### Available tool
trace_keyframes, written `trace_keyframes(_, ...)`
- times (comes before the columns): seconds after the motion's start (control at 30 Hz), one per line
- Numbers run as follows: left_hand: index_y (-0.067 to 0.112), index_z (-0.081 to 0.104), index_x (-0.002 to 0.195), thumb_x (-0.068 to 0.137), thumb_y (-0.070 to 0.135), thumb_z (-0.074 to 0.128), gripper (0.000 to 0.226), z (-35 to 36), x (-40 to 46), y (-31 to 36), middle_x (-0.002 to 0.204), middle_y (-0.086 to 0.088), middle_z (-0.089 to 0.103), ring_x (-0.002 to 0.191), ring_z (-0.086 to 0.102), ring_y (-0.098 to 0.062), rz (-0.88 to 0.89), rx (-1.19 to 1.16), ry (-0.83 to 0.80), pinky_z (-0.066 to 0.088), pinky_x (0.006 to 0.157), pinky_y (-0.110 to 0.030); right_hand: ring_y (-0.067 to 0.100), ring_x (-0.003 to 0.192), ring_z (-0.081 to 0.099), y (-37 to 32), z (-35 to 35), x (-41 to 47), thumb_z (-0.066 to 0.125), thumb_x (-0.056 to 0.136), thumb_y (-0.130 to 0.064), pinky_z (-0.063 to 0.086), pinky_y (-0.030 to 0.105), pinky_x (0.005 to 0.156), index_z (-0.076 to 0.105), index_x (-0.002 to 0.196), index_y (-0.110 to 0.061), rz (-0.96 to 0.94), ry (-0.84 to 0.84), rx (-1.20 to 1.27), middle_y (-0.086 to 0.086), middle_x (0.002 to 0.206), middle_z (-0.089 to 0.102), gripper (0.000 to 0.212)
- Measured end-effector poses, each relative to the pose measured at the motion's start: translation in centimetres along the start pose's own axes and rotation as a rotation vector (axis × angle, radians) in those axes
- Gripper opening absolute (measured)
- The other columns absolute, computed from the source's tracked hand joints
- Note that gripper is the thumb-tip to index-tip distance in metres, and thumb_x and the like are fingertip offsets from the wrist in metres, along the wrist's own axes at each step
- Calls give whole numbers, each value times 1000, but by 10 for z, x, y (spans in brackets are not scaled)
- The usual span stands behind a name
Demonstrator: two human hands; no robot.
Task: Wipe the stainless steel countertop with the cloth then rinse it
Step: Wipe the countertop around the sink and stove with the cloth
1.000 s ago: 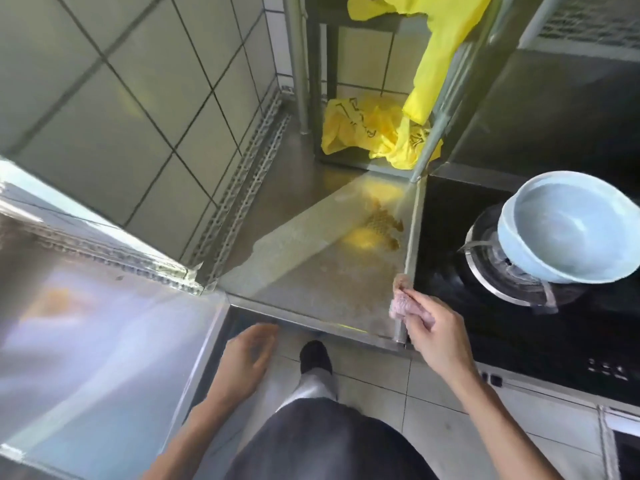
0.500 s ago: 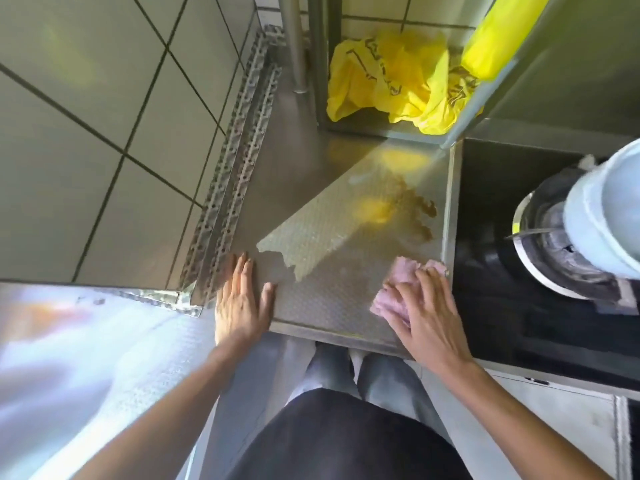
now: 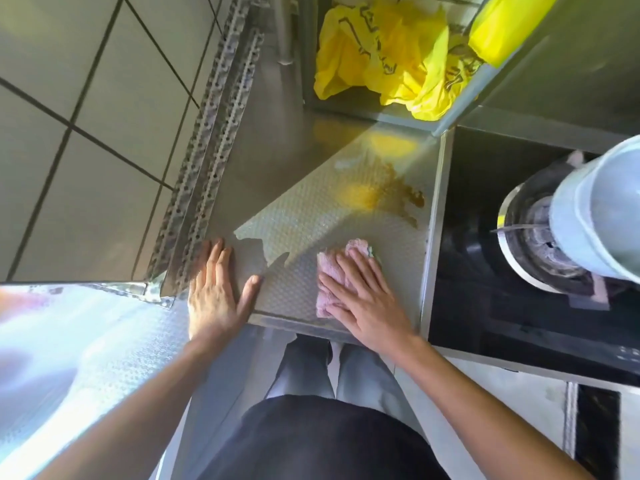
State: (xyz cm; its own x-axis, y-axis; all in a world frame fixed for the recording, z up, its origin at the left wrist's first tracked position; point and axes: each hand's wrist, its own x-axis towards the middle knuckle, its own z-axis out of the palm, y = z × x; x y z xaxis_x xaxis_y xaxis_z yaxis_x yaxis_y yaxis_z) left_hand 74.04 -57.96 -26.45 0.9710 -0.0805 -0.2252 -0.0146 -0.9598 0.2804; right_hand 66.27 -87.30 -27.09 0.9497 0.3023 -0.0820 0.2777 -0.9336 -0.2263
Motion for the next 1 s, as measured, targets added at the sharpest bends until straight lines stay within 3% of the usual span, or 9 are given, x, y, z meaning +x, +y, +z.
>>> trace_keyframes(0.1,19,25,160,97,74,31,85,0,0,-1,173,3,14,161,14,-20,-5,1,-11,22,128,-44,34,160,8,46,-14,-29,36,109,-51,18,56,128,25,163,-31,13,-50,-87,11,173,15,58)
trace_keyframes(0.2,22,23,160,98,72,35,81,1,0,-1,173,6,14,161,12,-17,-13,-20,-8,24,127,-44,39,159,13,70,-29,-8,30,109,-51,20,58,126,35,160,-26,232,-79,-89,17,170,19,57)
trace_keyframes(0.33,25,21,161,100,69,33,76,3,0,-2,173,8,14,160,13,-15,-20,-42,13,26,126,-44,46,158,6,26,-23,67,22,108,-55,9,61,128,29,160,-31,540,-28,-30,17,173,8,58)
trace_keyframes(0.53,26,24,160,103,65,33,70,7,1,-5,172,8,19,159,21,-16,-7,-49,46,28,125,-43,42,159,7,-56,7,80,38,107,-50,15,61,125,39,158,-29,196,37,51,17,170,21,55)
trace_keyframes(0.63,23,29,159,103,62,32,68,8,1,-6,170,6,23,158,24,-18,14,-72,65,30,124,-42,38,160,8,-40,10,27,40,109,-50,15,58,128,31,161,-30,3,31,41,12,172,17,57)
trace_keyframes(0.7,23,30,158,103,61,32,67,8,0,-7,170,6,24,158,25,-19,21,-82,66,31,123,-42,35,160,7,-11,3,-7,38,109,-53,19,59,127,23,163,-33,-26,-6,1,9,174,11,60)
trace_keyframes(0.8,23,30,158,103,60,35,67,7,1,-7,170,6,24,157,26,-19,21,-86,62,32,123,-43,32,161,2,33,-15,-25,29,108,-58,21,61,125,18,163,-37,113,-78,-15,7,174,5,61)
trace_keyframes(0.87,23,31,158,103,60,36,66,6,0,-7,170,5,25,157,27,-20,18,-88,59,32,123,-43,33,161,2,45,-22,-8,28,107,-58,18,62,125,24,163,-34,285,-70,4,9,174,6,61)
trace_keyframes(1.0,23,33,157,103,61,37,67,4,-1,-5,170,7,24,157,27,-19,11,-99,40,32,123,-44,40,159,5,11,-17,74,37,107,-51,10,61,126,34,160,-28,641,37,36,15,173,12,58)
